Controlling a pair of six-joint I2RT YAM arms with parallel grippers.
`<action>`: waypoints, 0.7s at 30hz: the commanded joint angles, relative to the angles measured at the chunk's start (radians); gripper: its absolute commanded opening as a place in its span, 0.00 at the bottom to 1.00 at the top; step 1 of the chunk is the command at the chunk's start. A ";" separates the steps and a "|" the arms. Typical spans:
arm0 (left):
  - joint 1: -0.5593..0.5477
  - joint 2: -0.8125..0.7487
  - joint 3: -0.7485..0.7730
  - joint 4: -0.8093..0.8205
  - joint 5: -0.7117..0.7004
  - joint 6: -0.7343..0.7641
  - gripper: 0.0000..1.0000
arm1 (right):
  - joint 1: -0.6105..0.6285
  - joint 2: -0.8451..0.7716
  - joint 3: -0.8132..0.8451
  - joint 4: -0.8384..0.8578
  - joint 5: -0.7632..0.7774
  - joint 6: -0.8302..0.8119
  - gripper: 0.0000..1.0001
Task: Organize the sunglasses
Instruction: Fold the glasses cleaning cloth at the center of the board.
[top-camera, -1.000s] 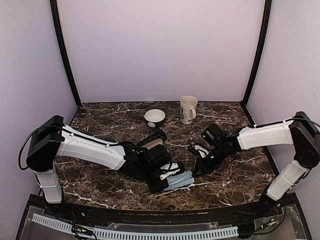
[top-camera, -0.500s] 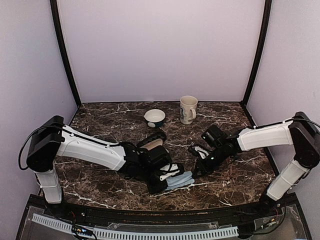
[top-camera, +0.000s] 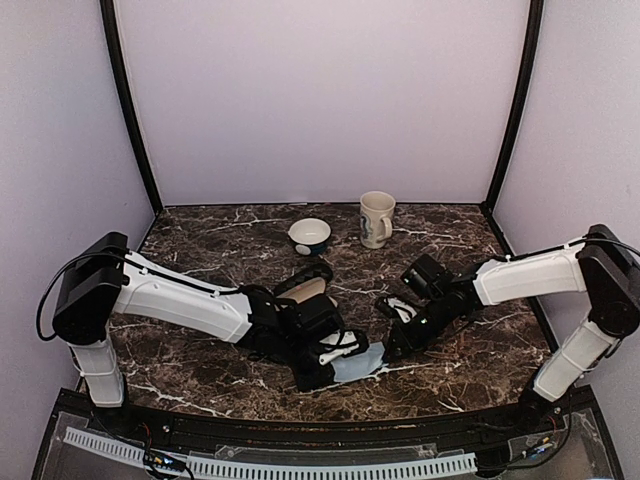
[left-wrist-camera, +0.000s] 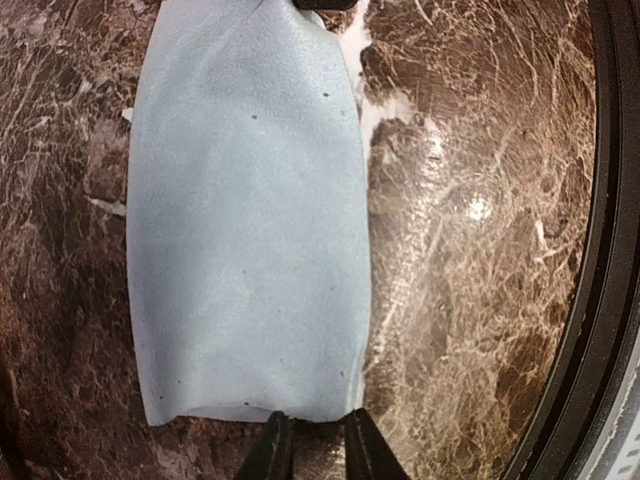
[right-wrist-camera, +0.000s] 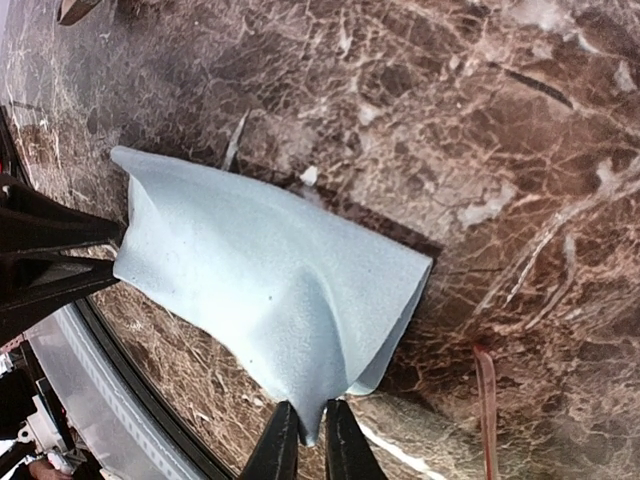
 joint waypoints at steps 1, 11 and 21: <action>-0.003 -0.017 0.017 -0.039 0.004 0.003 0.20 | 0.014 -0.040 -0.019 -0.019 0.005 0.009 0.13; -0.004 -0.063 -0.022 -0.047 -0.009 0.000 0.26 | 0.019 -0.103 -0.039 -0.039 0.020 0.033 0.16; 0.031 -0.131 -0.070 0.027 0.006 -0.051 0.36 | 0.019 -0.072 0.017 -0.004 0.064 0.024 0.29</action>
